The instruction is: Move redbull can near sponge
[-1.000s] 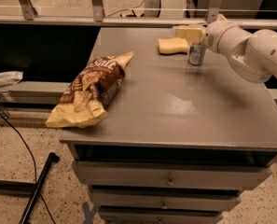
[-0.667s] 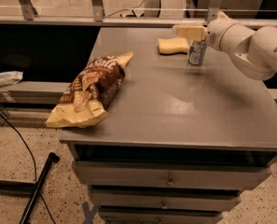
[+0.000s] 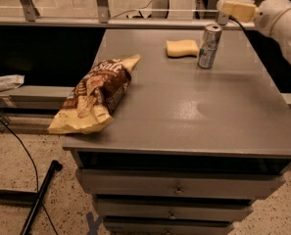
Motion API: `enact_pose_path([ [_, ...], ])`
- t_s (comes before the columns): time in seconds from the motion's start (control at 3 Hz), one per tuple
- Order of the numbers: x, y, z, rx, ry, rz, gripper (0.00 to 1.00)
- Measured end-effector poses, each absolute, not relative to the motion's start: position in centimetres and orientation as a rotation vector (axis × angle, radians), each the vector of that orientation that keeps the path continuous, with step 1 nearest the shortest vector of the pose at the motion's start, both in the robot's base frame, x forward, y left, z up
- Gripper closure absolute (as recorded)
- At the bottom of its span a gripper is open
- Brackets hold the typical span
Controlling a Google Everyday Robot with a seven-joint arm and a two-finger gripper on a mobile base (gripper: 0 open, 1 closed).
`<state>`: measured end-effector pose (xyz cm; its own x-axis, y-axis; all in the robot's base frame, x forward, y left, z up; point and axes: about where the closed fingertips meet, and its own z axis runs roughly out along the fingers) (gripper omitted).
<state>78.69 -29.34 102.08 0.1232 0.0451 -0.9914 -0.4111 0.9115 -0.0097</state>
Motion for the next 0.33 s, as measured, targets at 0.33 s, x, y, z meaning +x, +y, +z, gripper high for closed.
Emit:
enact_pose_path([
  [0.33,78.62,-30.05,103.83,-0.304,1.386,0.329,0.00],
])
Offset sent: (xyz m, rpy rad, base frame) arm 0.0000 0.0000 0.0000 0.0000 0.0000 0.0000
